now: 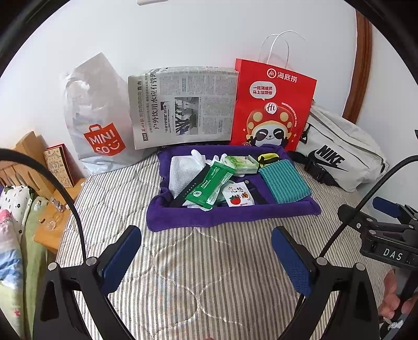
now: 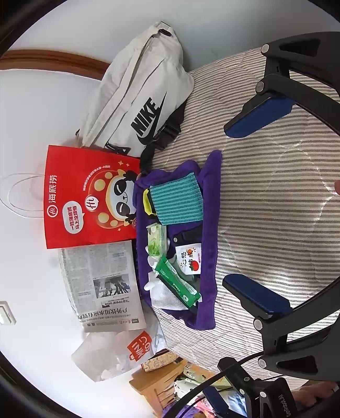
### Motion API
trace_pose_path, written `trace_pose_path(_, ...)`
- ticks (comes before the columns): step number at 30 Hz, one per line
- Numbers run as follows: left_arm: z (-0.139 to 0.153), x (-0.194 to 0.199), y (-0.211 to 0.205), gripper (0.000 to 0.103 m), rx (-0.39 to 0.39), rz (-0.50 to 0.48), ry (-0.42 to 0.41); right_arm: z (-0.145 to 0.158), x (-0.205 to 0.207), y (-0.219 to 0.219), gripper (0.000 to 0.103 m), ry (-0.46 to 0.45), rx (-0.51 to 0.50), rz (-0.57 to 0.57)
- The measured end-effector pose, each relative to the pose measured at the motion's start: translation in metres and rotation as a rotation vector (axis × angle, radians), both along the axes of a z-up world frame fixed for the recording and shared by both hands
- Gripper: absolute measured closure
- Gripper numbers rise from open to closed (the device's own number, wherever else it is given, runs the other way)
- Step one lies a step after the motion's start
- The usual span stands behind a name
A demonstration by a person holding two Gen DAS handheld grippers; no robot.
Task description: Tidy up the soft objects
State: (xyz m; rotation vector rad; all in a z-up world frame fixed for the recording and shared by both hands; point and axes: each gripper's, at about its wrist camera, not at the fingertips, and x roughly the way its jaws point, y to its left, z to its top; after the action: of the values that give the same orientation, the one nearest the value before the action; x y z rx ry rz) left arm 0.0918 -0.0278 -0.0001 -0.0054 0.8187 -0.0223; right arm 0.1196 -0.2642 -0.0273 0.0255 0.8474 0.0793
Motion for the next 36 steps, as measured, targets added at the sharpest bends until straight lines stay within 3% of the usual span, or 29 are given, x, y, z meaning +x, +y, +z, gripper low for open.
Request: trace_pose_path(36, -0.0041, -0.0007, -0.0029, 0.002, 0.013, -0.011, 0.014, -0.0011, -0.0027, -0.0030, 0.000, 0.002, 0.001, 0.003)
